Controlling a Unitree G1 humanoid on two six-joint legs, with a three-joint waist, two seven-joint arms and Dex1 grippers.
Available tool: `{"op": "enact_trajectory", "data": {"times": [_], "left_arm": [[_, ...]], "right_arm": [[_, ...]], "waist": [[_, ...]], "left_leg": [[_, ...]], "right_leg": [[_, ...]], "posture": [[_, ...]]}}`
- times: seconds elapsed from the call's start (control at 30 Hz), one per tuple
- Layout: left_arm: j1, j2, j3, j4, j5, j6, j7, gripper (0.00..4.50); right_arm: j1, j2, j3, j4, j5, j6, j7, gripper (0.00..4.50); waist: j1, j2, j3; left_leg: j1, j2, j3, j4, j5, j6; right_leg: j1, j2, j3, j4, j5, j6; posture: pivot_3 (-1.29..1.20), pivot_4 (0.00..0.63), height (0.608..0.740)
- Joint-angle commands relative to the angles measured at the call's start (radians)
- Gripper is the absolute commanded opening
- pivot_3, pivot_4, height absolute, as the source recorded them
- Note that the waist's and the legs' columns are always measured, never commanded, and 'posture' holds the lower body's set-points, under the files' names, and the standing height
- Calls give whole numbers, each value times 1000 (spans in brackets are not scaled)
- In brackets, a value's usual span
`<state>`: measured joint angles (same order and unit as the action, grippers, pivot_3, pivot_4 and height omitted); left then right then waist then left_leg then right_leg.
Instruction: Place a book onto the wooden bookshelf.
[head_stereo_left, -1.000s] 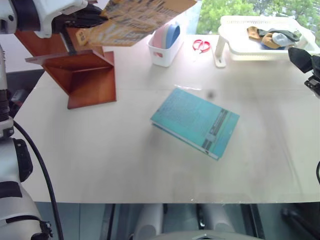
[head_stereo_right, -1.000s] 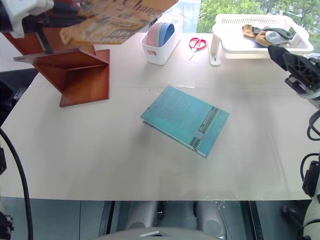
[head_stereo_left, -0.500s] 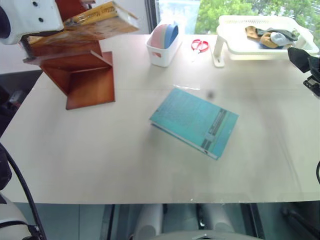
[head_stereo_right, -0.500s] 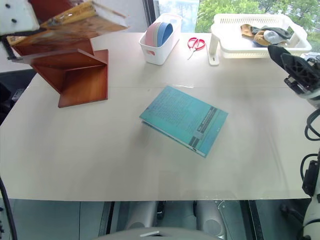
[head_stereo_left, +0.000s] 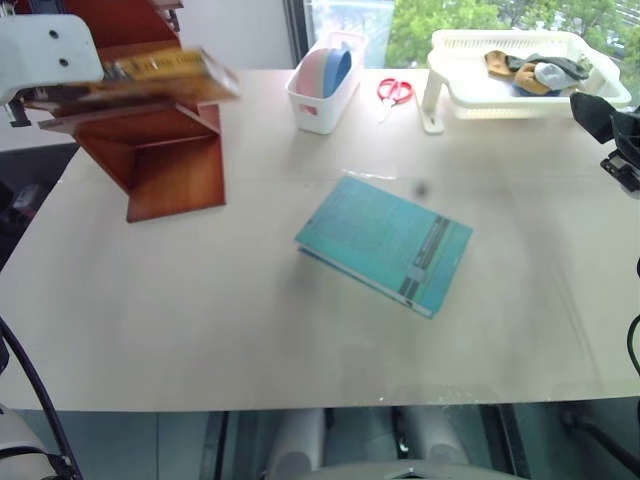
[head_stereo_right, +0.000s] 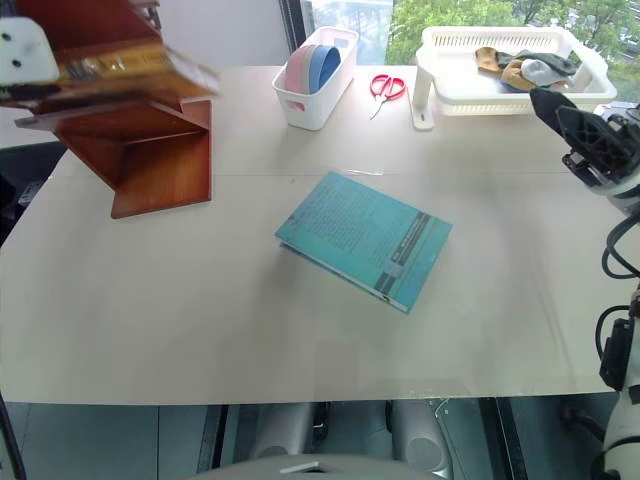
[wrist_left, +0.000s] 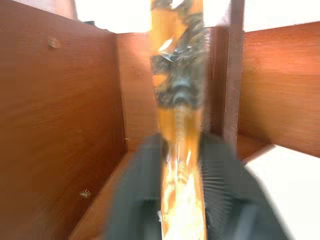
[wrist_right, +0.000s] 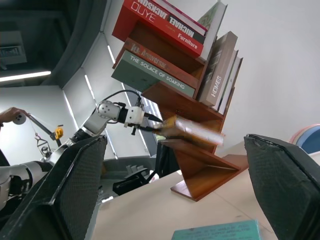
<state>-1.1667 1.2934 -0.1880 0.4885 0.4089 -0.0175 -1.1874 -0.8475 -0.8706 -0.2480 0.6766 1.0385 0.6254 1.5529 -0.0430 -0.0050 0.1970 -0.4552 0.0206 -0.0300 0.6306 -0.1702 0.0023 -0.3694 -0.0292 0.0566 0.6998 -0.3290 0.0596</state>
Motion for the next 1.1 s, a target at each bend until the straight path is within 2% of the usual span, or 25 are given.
{"op": "enact_trajectory", "data": {"times": [0.03,0.07,0.13,0.37,0.53,0.6,0.7,0.8,0.93,1.1], "left_arm": [[-5,37,40,-12,5,23,0,3106],[-2,38,43,-14,11,42,6,3652],[6,44,42,-17,24,90,1,4429],[30,51,54,-20,13,129,3,4429],[49,48,106,-65,-48,134,0,4429],[55,27,164,-119,-143,205,-45,4429],[74,0,277,-266,-346,438,-157,4429],[107,-13,373,-406,-505,637,-192,4429],[252,-89,472,-561,-643,803,-137,4429],[562,-330,582,-752,-756,906,35,4429]], "right_arm": [[-20,-5,-13,-29,8,-17,62,4500],[-20,-4,-14,-30,7,-19,62,4500],[-20,-3,-15,-29,5,-22,62,4500],[-23,-2,-19,-22,-2,-31,62,4500],[-21,-5,-22,-23,-6,-33,62,4500],[-18,-11,-22,-24,-9,-30,62,4500],[-17,-25,-22,-18,-17,-30,62,4500],[-21,-44,-21,-8,-26,-29,62,4500],[6,-69,-6,-26,-48,-35,62,4500],[166,-107,18,-113,-145,-127,62,4500]], "waist": [[1,0,0],[1,0,0],[0,0,0],[1,0,0],[1,0,0],[1,0,0],[2,0,0],[1,0,0],[0,1,-1],[2,2,-1]], "left_leg": [[0,0,0,0,0,0],[-1,0,0,1,0,0],[-1,0,0,1,0,0],[-1,0,0,1,0,0],[-1,1,0,2,0,0],[-1,1,0,3,0,0],[-2,1,0,4,0,0],[-2,2,0,4,0,0],[-1,2,1,5,0,0],[5,3,2,7,0,0]], "right_leg": [[0,0,0,0,0,0],[0,0,0,0,0,0],[0,0,0,0,0,0],[-1,0,0,2,0,0],[-2,0,0,4,0,0],[-2,0,0,4,0,0],[-2,0,0,5,0,0],[-3,0,0,6,0,0],[-3,0,2,9,0,0],[1,0,3,14,-1,0]], "posture": [[0,150,740],[0,150,740],[0,150,740],[0,150,740],[0,150,740],[0,150,740],[0,150,740],[0,150,740],[0,150,740],[0,150,740]]}}
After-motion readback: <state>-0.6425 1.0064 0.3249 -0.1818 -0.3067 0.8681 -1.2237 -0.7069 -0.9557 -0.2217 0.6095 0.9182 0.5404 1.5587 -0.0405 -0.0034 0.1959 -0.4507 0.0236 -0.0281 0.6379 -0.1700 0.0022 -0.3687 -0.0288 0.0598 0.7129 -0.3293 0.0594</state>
